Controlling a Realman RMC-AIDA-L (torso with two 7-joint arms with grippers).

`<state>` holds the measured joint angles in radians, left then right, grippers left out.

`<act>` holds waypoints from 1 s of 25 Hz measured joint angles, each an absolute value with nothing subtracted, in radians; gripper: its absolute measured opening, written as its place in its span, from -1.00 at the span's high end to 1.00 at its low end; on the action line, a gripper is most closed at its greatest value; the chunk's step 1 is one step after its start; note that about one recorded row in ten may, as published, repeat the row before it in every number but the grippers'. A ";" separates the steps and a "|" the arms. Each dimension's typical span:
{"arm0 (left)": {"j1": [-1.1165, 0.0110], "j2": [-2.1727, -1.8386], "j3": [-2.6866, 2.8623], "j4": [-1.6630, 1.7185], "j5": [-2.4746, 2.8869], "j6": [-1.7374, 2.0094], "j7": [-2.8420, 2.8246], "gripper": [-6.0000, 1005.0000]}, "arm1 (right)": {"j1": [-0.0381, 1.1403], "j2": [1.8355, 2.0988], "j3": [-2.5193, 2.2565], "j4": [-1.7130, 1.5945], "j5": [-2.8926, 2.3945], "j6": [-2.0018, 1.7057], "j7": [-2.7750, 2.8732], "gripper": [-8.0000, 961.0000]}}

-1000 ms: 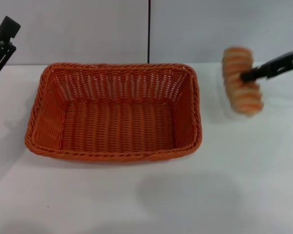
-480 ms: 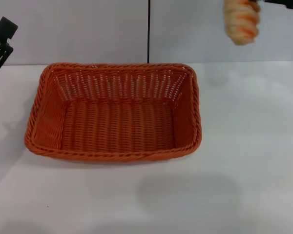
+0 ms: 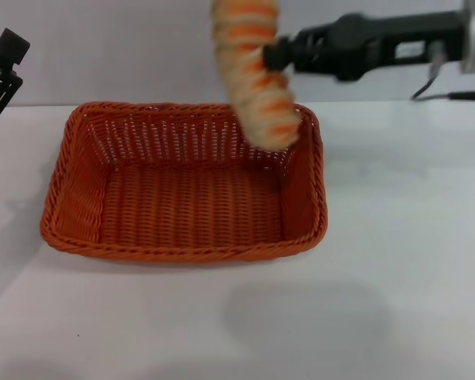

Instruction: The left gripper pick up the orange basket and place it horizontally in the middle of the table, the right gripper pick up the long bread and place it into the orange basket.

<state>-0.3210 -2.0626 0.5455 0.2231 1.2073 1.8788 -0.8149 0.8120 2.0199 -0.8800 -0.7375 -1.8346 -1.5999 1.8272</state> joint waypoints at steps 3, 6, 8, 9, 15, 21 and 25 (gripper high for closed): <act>-0.319 -2.063 0.546 0.222 1.207 1.879 -0.815 -0.59 | 0.828 2.020 -0.923 -0.710 -1.850 -1.571 1.827 0.67; -0.318 -2.064 0.547 0.221 1.207 1.877 -0.815 -0.59 | 0.849 2.020 -0.963 -0.684 -1.885 -1.540 1.828 0.67; -0.318 -2.064 0.547 0.221 1.207 1.877 -0.815 -0.59 | 0.862 2.021 -0.979 -0.669 -1.903 -1.531 1.829 0.67; -0.318 -2.064 0.547 0.221 1.207 1.877 -0.815 -0.59 | 0.866 2.021 -0.983 -0.664 -1.907 -1.529 1.829 0.66; -0.321 -2.064 0.547 0.221 1.207 1.875 -0.815 -0.59 | 0.860 2.021 -0.986 -0.656 -1.911 -1.523 1.830 0.14; -0.320 -2.063 0.548 0.207 1.207 1.872 -0.811 -0.59 | 0.817 2.024 -0.972 -0.678 -1.896 -1.525 1.814 0.01; -0.318 -2.063 0.544 0.207 1.207 1.877 -0.811 -0.59 | 0.762 2.027 -0.945 -0.706 -1.823 -1.538 1.761 0.01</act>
<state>-0.3179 -2.0632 0.5442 0.2070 1.2072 1.8765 -0.8111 0.7620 2.0269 -0.9452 -0.7057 -1.8235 -1.5383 1.7613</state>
